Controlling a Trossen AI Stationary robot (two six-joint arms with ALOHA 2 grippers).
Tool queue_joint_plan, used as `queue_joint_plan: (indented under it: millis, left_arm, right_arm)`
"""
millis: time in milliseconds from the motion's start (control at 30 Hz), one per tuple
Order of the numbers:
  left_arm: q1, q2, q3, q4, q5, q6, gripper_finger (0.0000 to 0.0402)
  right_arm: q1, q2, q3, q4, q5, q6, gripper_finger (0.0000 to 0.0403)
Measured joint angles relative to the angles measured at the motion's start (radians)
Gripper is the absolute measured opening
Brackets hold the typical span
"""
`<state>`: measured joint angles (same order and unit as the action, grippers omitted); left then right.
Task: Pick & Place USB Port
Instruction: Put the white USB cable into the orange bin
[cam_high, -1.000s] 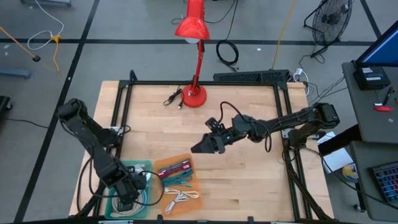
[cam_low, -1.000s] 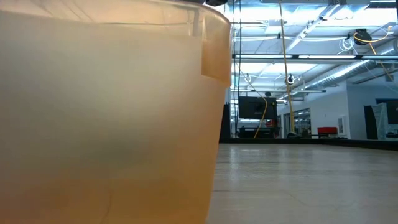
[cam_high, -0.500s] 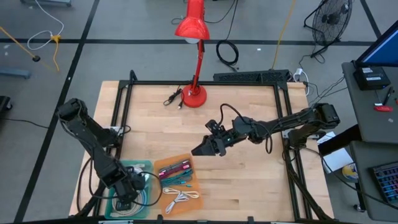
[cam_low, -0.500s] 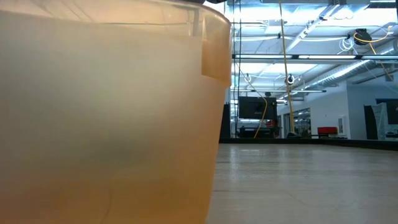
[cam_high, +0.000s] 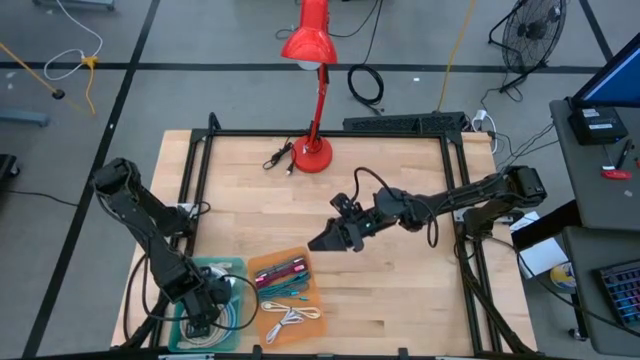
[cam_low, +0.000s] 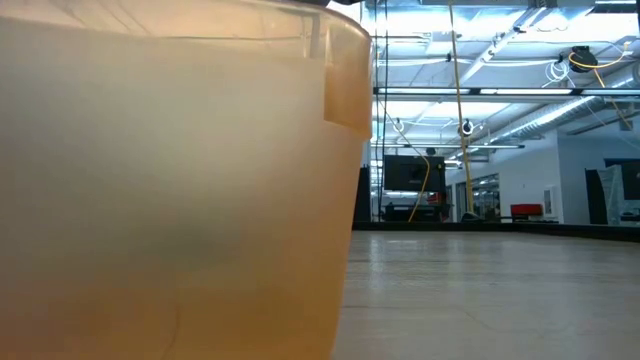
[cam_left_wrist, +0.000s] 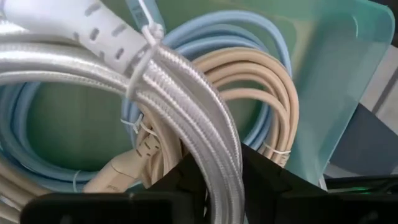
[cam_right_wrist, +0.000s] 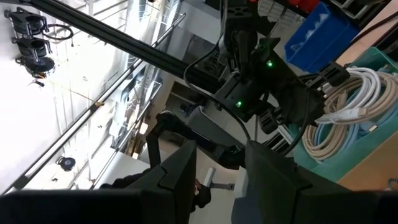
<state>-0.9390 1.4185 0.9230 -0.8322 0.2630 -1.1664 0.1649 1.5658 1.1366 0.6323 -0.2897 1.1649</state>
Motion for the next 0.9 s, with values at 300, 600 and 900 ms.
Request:
queue_joint_plan:
  millis: [300,600,900]
  left_arm:
    - [0.003,0.002,0.016,0.110,0.012,-0.069,0.0111]
    - [0.002,0.002,0.086,-0.065,-0.043,-0.092,0.0187]
    - [-0.006,0.001,0.091,-0.020,-0.025,-0.138,0.0179]
  right_arm:
    - [0.007,0.000,0.000,-0.002,0.000,0.001,0.0130]
    - [0.007,0.000,0.000,-0.007,0.002,0.001,0.0130]
    - [0.008,0.000,0.000,-0.011,0.002,0.002,0.0130]
